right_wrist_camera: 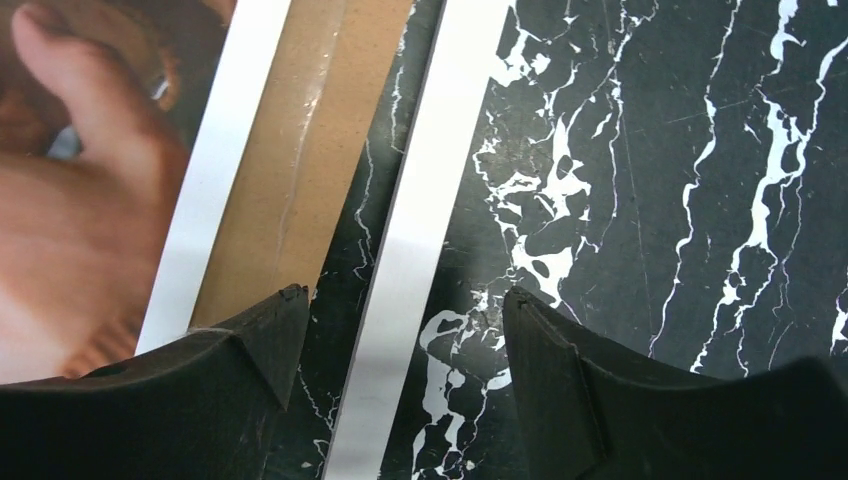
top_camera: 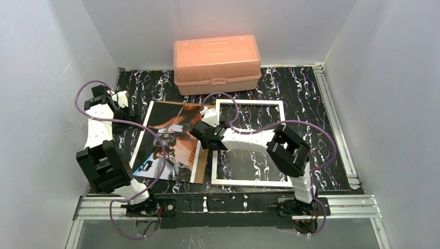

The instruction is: Put the photo into the frame

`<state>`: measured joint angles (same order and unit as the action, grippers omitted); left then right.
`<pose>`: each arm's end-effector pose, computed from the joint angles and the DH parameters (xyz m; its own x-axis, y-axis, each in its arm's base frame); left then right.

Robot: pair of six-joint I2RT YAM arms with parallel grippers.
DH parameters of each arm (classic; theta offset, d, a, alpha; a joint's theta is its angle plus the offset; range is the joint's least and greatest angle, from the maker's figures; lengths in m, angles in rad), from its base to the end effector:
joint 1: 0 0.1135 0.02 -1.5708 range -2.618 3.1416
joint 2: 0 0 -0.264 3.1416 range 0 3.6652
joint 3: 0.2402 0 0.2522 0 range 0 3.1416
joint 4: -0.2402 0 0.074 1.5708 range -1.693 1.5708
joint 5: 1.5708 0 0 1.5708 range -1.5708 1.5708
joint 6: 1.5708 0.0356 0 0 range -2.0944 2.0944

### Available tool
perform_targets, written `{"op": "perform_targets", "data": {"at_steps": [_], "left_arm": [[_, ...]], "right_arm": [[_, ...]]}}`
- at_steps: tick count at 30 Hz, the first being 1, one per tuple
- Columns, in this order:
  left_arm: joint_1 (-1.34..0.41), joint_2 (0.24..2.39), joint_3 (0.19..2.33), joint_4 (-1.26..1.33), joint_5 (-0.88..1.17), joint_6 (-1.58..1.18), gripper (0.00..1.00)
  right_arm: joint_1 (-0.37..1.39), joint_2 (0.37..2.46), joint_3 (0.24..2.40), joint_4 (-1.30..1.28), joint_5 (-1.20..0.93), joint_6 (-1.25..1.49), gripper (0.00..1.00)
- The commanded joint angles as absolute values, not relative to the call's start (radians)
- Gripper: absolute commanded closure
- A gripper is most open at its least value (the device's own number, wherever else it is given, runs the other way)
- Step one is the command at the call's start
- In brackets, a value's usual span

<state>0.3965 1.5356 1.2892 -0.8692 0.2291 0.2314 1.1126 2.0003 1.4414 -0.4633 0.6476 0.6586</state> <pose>0.2897 0.1125 0.2782 -0.8715 -0.1227 -0.4747 -0.0864 0.9915 -0.0977 0.2063 0.3697 0.1871 -0.6511 -0.2166 -0.7275 -0.2246 0.9705 -0.0879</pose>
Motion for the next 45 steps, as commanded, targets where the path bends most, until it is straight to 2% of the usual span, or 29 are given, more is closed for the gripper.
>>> {"op": "perform_targets", "data": {"at_steps": [1, 10, 15, 23, 27, 34, 38, 45], "left_arm": [[0.399, 1.468, 1.301, -0.933, 0.270, 0.250, 0.01], [0.399, 1.417, 1.351, -1.021, 0.333, 0.241, 0.02], [0.395, 1.385, 1.392, -1.091, 0.374, 0.236, 0.02], [0.354, 1.314, 1.393, -1.147, 0.431, 0.231, 0.02], [0.288, 1.251, 1.350, -1.143, 0.417, 0.231, 0.02], [0.282, 1.258, 1.376, -1.199, 0.457, 0.200, 0.02], [0.282, 1.265, 1.374, -1.212, 0.569, 0.151, 0.02], [0.233, 1.265, 1.324, -1.156, 0.750, 0.069, 0.01]], "right_arm": [[1.108, 2.022, 1.442, -0.502, 0.708, 0.702, 0.25], [1.106, 2.072, 1.445, -0.482, 0.668, 0.728, 0.52], [1.105, 2.092, 1.445, -0.489, 0.658, 0.751, 0.63], [1.106, 1.979, 1.455, -0.522, 0.671, 0.782, 0.99], [1.106, 1.865, 1.471, -0.539, 0.636, 0.811, 0.99], [1.106, 1.660, 1.528, -0.566, 0.554, 0.830, 0.99], [1.105, 1.548, 1.564, -0.546, 0.476, 0.847, 0.99], [1.106, 1.404, 1.609, -0.357, 0.332, 0.889, 0.99]]}}
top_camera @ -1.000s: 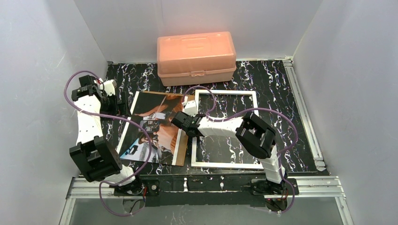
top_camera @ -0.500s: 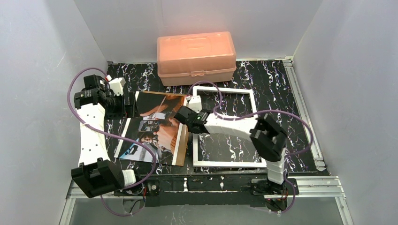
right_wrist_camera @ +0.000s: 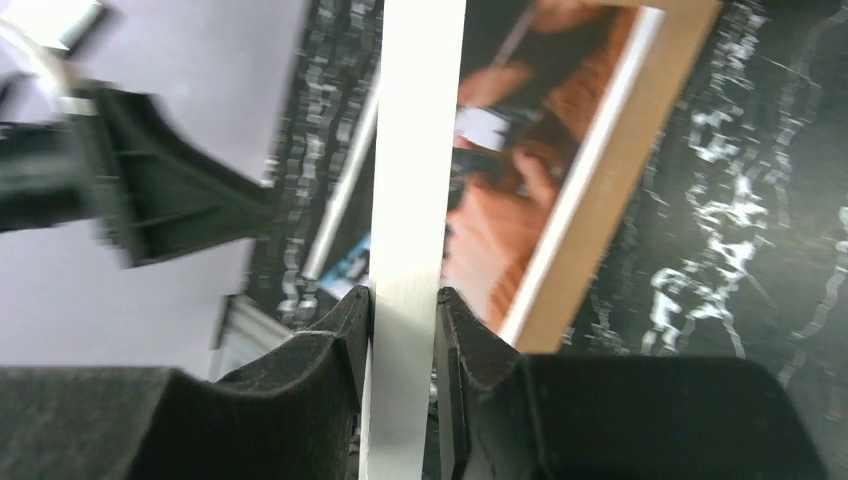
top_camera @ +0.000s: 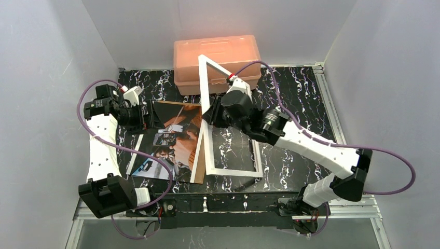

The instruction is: Put the photo into the frame

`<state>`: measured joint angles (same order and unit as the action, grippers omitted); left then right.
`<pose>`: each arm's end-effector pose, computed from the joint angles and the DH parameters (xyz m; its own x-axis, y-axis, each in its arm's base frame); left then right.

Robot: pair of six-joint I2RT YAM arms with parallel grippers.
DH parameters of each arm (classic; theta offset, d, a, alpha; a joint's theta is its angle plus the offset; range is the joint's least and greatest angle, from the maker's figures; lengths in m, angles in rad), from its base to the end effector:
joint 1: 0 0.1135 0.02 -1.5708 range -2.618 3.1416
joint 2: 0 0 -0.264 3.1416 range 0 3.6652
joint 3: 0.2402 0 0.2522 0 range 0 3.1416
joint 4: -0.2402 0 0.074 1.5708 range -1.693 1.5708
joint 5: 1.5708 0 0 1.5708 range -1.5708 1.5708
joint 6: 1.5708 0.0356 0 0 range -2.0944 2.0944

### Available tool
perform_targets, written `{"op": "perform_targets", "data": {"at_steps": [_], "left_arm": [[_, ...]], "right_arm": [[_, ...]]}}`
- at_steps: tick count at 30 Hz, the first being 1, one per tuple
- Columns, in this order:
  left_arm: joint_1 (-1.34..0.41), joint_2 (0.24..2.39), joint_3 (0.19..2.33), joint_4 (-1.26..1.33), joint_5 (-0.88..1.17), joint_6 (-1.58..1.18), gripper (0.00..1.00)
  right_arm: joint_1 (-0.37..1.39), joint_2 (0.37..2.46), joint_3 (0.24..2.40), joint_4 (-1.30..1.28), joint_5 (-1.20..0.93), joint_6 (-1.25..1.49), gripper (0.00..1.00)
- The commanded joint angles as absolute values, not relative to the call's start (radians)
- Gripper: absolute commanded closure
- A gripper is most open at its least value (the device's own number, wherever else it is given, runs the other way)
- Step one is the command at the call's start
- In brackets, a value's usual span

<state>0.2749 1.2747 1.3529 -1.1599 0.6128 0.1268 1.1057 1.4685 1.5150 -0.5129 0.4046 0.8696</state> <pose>0.2278 0.0430 0.3539 -0.8380 -0.1288 -0.5303 0.1452 0.8841 -0.4442 0.1607 0.2889 0.3994 -0.6374 0.2959 -0.7115 -0.2742 0.7758 0.5683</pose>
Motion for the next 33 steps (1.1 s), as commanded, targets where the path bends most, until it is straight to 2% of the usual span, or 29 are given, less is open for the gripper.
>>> {"op": "perform_targets", "data": {"at_steps": [1, 9, 24, 33], "left_arm": [[0.209, 1.268, 1.317, -1.144, 0.747, 0.061, 0.02], [0.056, 1.305, 1.259, -0.951, 0.752, -0.095, 0.01], [-0.018, 1.414, 1.133, -0.530, 0.916, -0.313, 0.02], [-0.021, 1.407, 1.053, -0.427, 0.938, -0.352, 0.04]], "right_arm": [[1.106, 1.404, 1.632, -0.343, 0.316, 0.890, 0.99], [1.106, 1.411, 1.718, -0.161, 0.146, 0.956, 0.99], [1.075, 1.410, 1.560, 0.297, 0.042, 1.298, 0.99], [1.064, 1.461, 1.478, 0.504, 0.021, 1.451, 0.99]]}}
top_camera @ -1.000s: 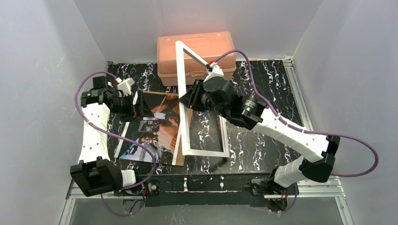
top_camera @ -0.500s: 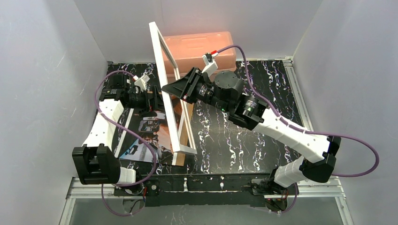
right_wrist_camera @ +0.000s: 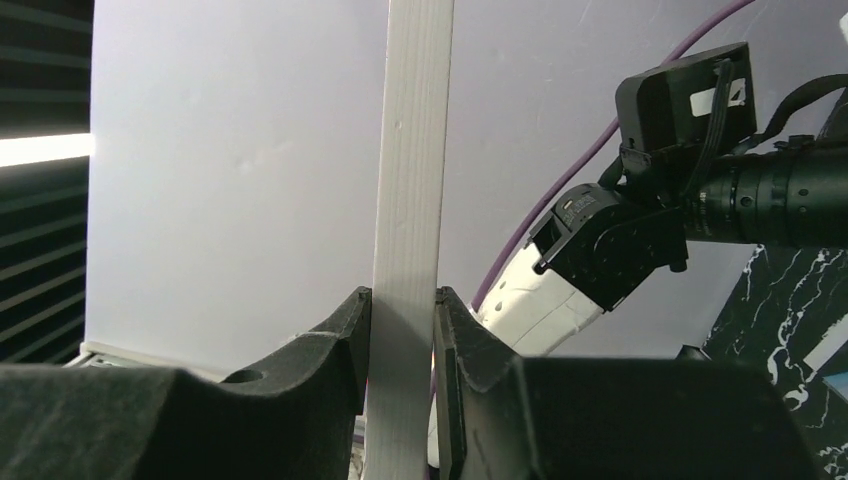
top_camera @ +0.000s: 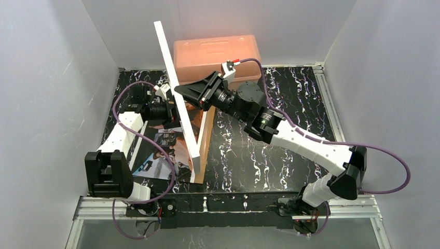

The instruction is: Put the photo into the frame

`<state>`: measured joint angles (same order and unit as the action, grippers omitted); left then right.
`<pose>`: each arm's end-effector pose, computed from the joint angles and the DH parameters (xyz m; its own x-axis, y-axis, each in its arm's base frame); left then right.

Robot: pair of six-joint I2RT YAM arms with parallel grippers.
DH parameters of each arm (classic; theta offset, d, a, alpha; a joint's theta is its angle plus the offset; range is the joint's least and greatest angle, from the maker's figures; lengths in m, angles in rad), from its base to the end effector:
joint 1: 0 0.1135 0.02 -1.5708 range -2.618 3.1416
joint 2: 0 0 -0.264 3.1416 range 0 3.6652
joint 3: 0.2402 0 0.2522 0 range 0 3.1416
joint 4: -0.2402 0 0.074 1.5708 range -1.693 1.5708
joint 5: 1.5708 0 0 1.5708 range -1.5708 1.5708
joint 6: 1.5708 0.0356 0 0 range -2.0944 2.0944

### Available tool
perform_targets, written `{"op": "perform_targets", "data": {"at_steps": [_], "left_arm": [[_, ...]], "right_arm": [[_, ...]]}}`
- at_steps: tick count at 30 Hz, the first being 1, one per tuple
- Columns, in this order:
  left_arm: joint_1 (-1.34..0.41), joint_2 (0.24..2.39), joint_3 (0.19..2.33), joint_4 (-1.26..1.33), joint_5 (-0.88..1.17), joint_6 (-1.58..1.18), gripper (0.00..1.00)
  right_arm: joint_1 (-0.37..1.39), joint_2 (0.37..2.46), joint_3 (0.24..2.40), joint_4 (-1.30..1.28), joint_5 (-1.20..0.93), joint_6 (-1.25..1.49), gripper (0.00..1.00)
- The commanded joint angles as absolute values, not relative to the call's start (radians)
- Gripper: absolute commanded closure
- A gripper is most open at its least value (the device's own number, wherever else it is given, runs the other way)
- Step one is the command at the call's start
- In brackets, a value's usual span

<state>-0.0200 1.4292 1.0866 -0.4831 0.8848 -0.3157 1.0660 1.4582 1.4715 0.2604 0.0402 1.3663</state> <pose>0.2985 -0.0335 0.2781 -0.8654 -0.1794 -0.4679 0.2825 0.5966 -0.7512 0.1657 0.2969 0.4687 -0.8115 0.5544 -0.1849 -0.3018 -0.1266 0.9449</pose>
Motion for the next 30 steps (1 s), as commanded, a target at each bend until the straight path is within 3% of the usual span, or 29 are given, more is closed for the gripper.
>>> {"op": "perform_targets", "data": {"at_steps": [1, 5, 9, 11, 19, 22, 24, 30], "left_arm": [[-0.021, 1.404, 1.045, -0.421, 0.938, -0.358, 0.06], [-0.021, 1.378, 1.013, -0.413, 0.941, -0.344, 0.27], [-0.020, 1.339, 1.002, -0.429, 0.927, -0.316, 0.66], [-0.019, 1.308, 0.996, -0.439, 0.891, -0.298, 0.80], [-0.006, 1.231, 0.985, -0.465, 0.793, -0.259, 0.92], [-0.002, 1.235, 1.001, -0.494, 0.788, -0.236, 0.99], [-0.002, 1.232, 1.006, -0.503, 0.789, -0.222, 1.00], [-0.002, 1.205, 0.991, -0.499, 0.751, -0.196, 1.00]], "right_arm": [[1.064, 1.464, 1.473, 0.514, 0.023, 1.455, 0.99], [1.062, 1.467, 1.451, 0.540, 0.028, 1.468, 0.99], [1.049, 1.449, 1.407, 0.527, 0.032, 1.472, 0.99], [1.033, 1.424, 1.360, 0.526, 0.036, 1.483, 0.99], [0.963, 1.308, 1.228, 0.391, 0.041, 1.462, 0.99], [0.929, 1.262, 1.224, 0.270, 0.045, 1.408, 0.83], [0.903, 1.235, 1.227, 0.183, 0.044, 1.379, 0.66], [0.838, 1.227, 1.253, -0.038, -0.040, 1.324, 0.59]]}}
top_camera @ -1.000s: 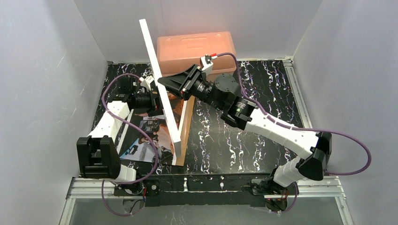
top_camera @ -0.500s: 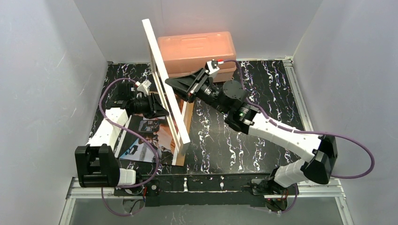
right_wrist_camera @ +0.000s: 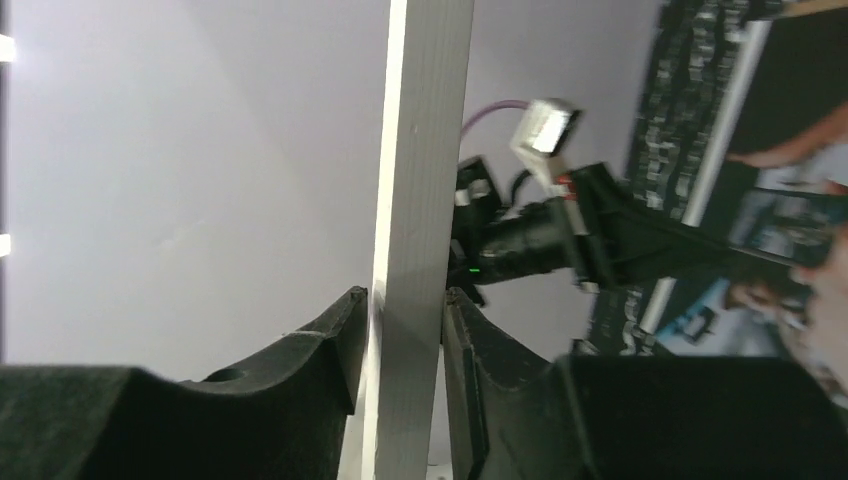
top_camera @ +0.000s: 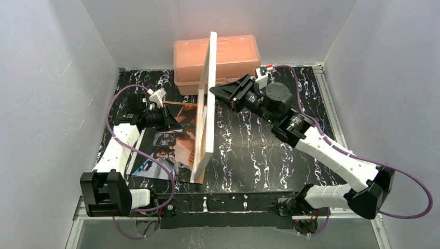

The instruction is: Put the photo into the frame

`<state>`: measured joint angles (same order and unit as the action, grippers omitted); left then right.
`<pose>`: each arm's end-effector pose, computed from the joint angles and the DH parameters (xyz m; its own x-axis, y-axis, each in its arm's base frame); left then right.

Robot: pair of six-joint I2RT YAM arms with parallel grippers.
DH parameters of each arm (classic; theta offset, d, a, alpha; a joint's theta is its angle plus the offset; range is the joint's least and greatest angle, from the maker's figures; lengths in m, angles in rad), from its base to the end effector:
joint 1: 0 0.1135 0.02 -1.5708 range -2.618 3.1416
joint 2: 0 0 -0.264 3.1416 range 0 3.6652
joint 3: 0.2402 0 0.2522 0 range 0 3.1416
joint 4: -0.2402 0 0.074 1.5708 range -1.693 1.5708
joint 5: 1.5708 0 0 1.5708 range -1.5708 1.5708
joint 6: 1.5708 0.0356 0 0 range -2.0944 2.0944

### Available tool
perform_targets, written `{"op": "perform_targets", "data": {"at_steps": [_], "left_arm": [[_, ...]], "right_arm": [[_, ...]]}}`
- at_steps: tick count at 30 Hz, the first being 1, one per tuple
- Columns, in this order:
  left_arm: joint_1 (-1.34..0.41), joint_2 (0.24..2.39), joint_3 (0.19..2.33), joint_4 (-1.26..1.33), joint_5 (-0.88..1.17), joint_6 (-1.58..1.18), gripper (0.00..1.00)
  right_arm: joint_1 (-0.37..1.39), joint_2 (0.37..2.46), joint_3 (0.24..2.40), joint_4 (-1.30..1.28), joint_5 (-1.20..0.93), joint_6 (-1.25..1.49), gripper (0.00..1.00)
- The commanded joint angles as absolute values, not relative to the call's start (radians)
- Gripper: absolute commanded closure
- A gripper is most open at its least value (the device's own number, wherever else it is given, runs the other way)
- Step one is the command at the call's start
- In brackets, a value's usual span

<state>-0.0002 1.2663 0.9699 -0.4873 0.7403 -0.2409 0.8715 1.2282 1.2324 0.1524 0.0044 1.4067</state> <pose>0.2637 -0.0241 0.2804 -0.7995 -0.1760 -0.5743 0.2957 0.7169 -0.6314 0.1831 0.2175 0.4403 -0.7358 0.6578 -0.1607 -0.2236 -0.0121 0.9746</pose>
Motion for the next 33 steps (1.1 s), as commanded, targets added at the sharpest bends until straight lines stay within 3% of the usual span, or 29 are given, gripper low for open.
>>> {"op": "perform_targets", "data": {"at_steps": [1, 6, 13, 15, 20, 25, 33], "left_arm": [[-0.002, 1.202, 0.989, -0.499, 0.743, -0.188, 1.00], [-0.002, 1.195, 0.977, -0.503, 0.719, -0.158, 1.00], [-0.002, 1.203, 0.967, -0.523, 0.725, -0.156, 1.00], [-0.002, 1.210, 0.960, -0.525, 0.758, -0.173, 0.82], [-0.001, 1.237, 0.950, -0.542, 0.841, -0.203, 0.05], [-0.006, 1.264, 0.943, -0.526, 0.874, -0.219, 0.02], [-0.011, 1.304, 0.910, -0.369, 0.914, -0.348, 0.02]], "right_arm": [[0.833, 1.229, 1.257, -0.074, -0.046, 1.313, 0.56], [0.798, 1.208, 1.234, -0.180, -0.054, 1.280, 0.54], [0.772, 1.182, 1.208, -0.121, -0.077, 1.296, 0.68], [0.772, 1.201, 1.248, -0.091, -0.097, 1.303, 0.75], [0.773, 1.242, 1.333, 0.084, -0.156, 1.347, 0.90], [0.774, 1.284, 1.429, 0.188, -0.202, 1.379, 0.97], [0.800, 1.311, 1.420, 0.436, -0.178, 1.525, 0.99]]}}
